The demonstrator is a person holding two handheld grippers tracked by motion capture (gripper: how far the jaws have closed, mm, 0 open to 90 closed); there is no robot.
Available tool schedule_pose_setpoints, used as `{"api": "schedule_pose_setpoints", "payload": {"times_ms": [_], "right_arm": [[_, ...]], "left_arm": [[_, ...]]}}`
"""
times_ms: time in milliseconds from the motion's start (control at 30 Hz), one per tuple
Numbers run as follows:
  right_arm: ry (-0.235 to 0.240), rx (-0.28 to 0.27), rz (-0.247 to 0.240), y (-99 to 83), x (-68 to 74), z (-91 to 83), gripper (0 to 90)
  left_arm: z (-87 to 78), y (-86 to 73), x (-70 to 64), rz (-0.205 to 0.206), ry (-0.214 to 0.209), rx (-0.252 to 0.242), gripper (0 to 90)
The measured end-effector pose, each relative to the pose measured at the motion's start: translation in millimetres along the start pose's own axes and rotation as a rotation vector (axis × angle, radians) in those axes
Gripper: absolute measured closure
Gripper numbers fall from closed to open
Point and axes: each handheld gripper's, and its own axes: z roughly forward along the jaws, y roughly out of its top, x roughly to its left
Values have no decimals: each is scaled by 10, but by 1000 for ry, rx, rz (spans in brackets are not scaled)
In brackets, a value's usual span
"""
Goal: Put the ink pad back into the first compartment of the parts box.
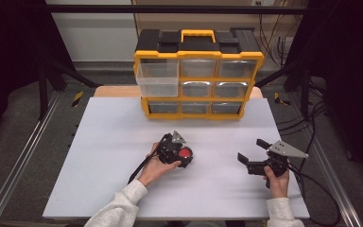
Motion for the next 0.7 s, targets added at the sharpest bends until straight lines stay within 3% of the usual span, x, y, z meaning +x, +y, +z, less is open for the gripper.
{"api": "schedule_pose_setpoints", "payload": {"times_ms": [700], "right_arm": [[-1,0,-3,2,0,-2,4]], "left_arm": [[-210,86,-56,13,5,-29,294]]}}
